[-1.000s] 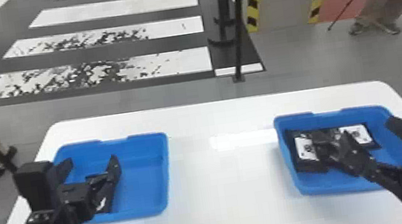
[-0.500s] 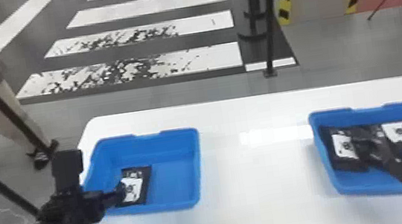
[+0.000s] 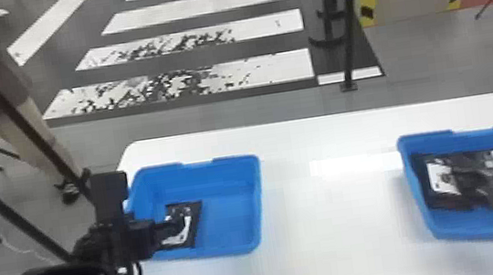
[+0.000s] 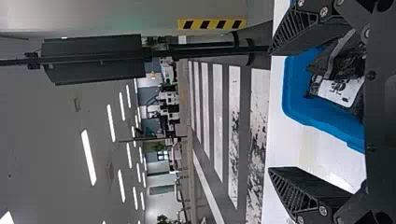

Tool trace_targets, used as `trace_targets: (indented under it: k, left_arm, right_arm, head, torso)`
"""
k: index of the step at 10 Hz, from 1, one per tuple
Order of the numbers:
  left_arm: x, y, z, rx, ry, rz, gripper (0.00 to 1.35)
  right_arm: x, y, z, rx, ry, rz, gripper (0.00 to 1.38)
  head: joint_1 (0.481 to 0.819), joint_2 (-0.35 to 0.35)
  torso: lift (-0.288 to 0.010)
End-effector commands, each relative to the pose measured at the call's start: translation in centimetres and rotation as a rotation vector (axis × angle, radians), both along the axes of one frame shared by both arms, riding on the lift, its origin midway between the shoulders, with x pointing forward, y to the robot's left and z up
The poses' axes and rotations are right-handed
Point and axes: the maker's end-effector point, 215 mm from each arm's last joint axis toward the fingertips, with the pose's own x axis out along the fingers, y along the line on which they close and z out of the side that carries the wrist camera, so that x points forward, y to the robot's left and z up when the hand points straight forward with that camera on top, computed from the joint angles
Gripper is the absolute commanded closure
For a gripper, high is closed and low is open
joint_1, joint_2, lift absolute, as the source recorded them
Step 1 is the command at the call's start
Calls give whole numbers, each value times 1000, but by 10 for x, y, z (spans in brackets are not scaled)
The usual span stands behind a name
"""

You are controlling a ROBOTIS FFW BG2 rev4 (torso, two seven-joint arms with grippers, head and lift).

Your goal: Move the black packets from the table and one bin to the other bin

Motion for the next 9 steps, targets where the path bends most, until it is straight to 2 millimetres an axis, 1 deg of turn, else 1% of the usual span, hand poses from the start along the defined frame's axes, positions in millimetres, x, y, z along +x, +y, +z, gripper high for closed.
trace_targets:
  k: [1,2,3,5,6,9]
  left_arm:
    - [8,-7,34,75,-71,-10,183]
    - [7,-15,32,68,-72,-25,183]
    - [2,-17,24,57,-45,-22,183]
    - [-4,-13,16,43,-17,-10,190]
    - [-6,-12,10,40,2,-7,190]
    - [-2,-21,-23,6,63,-28,183]
  right_arm:
    - [0,0,-3,1,9,1,140]
    - [0,0,-8,3,19,2,140]
    - [1,0,-9,3,24,2,140]
    - [3,4,-14,9,35,11,142]
    - [4,7,-16,14,40,18,142]
    - [7,13,-18,25,41,33,142]
  head:
    - [695,129]
    - [695,119]
    - [695,116]
    - [695,106]
    - [695,111]
    - [695,118]
  torso:
    - [-110]
    - [-110]
    - [-110]
    - [-110]
    - [-110]
    - [-110]
